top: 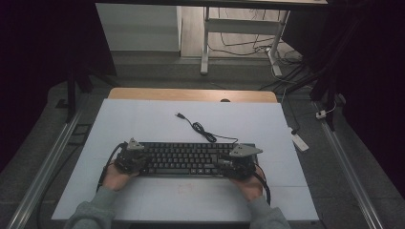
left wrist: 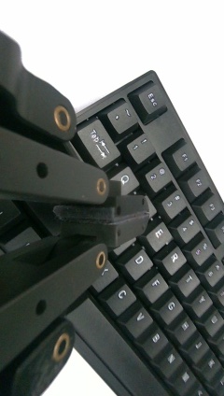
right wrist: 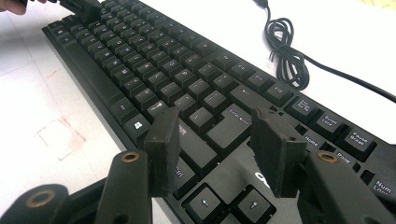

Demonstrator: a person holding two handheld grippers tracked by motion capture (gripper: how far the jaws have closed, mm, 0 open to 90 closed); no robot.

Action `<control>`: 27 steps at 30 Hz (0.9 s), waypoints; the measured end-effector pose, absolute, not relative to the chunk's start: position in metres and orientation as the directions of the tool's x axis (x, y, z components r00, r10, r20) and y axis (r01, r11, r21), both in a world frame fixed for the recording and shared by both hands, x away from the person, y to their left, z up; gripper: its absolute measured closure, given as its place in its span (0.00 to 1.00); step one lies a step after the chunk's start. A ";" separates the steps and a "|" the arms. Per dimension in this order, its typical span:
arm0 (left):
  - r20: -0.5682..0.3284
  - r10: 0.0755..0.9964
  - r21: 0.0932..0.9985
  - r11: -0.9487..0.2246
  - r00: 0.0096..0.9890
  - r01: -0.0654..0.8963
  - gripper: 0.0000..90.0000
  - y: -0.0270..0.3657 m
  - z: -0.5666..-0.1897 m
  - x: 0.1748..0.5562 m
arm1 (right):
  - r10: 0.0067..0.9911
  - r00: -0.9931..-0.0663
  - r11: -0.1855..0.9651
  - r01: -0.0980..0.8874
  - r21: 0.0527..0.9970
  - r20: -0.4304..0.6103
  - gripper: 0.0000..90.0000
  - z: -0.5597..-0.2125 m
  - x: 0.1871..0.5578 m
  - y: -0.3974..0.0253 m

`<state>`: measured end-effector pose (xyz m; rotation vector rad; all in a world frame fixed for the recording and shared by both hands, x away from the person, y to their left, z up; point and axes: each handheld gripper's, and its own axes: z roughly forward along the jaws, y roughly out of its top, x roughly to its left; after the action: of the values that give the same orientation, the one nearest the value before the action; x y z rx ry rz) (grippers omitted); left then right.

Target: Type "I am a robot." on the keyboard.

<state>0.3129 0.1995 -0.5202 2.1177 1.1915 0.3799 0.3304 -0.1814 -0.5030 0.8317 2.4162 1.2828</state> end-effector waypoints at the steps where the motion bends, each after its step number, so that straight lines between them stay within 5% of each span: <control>1: -0.073 0.837 0.684 -0.353 0.542 0.638 0.97 0.200 -0.518 0.312 | 0.607 -0.794 0.439 0.357 0.825 0.020 0.58 -0.503 0.330 -0.182; 13: -0.140 0.794 0.774 -0.286 0.592 0.565 0.44 0.206 -0.494 0.300 | 0.610 -0.793 0.432 0.352 0.830 0.019 0.58 -0.501 0.330 -0.185; 27: -0.137 0.783 0.757 -0.312 0.606 0.574 0.33 0.203 -0.497 0.300 | 0.609 -0.793 0.430 0.346 0.834 0.015 0.58 -0.500 0.330 -0.185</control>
<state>0.3002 0.2026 -0.4966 2.0179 1.0717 0.3259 0.3299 -0.1850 -0.5005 0.8254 2.3988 1.2961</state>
